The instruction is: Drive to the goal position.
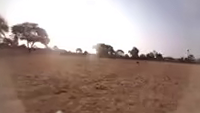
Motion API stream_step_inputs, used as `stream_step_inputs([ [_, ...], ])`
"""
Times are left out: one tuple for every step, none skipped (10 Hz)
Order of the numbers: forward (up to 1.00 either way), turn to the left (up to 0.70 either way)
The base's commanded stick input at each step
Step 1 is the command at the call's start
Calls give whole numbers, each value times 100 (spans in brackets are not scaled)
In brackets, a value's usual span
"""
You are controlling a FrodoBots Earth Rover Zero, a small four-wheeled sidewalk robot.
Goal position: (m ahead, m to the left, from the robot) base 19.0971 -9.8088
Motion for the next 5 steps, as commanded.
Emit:
stream_step_inputs([
  [70, 0],
  [70, 0],
  [70, 0],
  [70, 0],
  [70, 0],
])
